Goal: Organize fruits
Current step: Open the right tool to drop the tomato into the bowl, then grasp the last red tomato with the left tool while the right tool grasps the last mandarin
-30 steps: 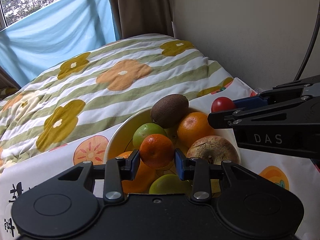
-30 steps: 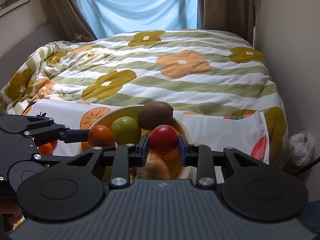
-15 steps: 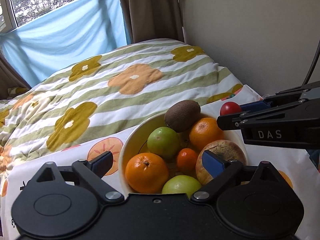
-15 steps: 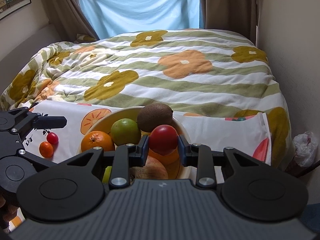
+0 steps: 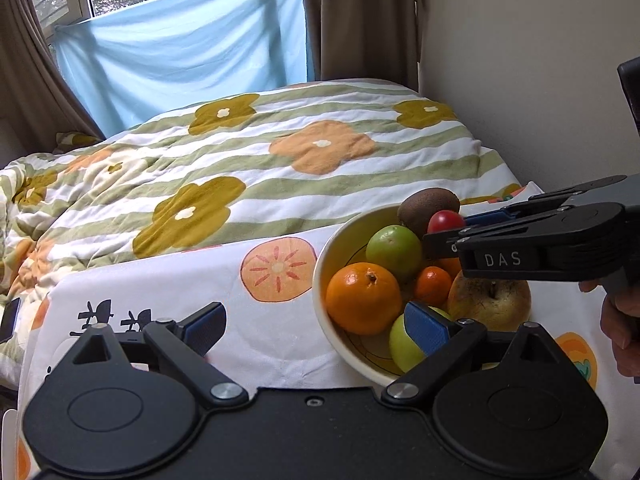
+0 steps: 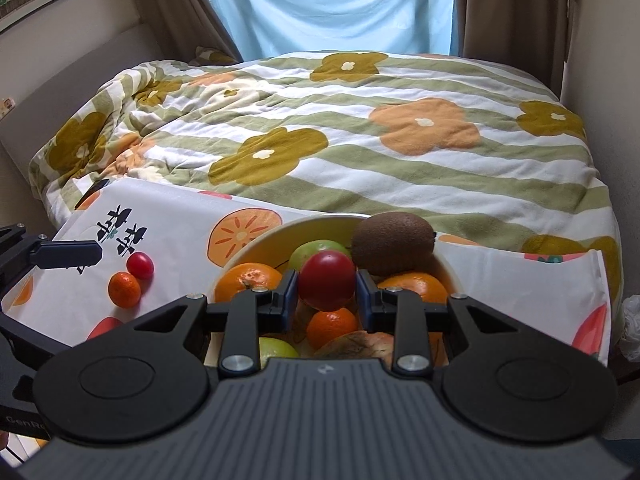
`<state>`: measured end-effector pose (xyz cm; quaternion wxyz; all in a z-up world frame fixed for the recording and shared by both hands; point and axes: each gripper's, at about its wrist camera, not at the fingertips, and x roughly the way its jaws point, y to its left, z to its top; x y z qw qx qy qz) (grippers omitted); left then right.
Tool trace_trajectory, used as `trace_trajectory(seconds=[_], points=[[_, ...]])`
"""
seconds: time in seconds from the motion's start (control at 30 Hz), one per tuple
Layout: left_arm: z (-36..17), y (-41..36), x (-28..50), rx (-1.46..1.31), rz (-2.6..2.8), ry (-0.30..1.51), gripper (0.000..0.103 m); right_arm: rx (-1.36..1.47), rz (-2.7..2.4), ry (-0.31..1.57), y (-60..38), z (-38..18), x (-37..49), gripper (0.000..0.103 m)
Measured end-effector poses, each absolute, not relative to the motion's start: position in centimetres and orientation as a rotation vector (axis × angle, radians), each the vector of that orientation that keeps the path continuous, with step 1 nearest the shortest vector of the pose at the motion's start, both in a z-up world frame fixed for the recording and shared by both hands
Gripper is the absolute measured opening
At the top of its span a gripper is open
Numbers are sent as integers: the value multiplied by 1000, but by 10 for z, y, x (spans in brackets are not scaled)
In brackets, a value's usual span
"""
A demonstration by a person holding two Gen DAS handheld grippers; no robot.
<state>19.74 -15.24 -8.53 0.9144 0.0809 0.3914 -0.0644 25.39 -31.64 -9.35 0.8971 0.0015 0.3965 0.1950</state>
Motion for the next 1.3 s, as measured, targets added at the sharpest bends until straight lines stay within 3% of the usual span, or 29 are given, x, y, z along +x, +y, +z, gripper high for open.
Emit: trace_trajectory(seconds=[0.23,0.27,0.3,0.37,0.4,1.3], points=[[-92,-139,182,147,-98,834,98,-4,425,844,-302,-106,246,47],[-94,-138,180,147,-94,837,98,-9,423,840,-301,-106,245,55],[-94,-137,179,147,-91,840,98,-20,424,839,-300,-106,245,74],[-93,-136,176,147,-85,840,98,-40,403,808,-299,-103,240,101],[-93,-135,173,147,-81,838,98,-52,396,778,-300,-100,235,103],[-39,-62,113,156,69,716,98,-16,390,694,-267,-42,173,103]])
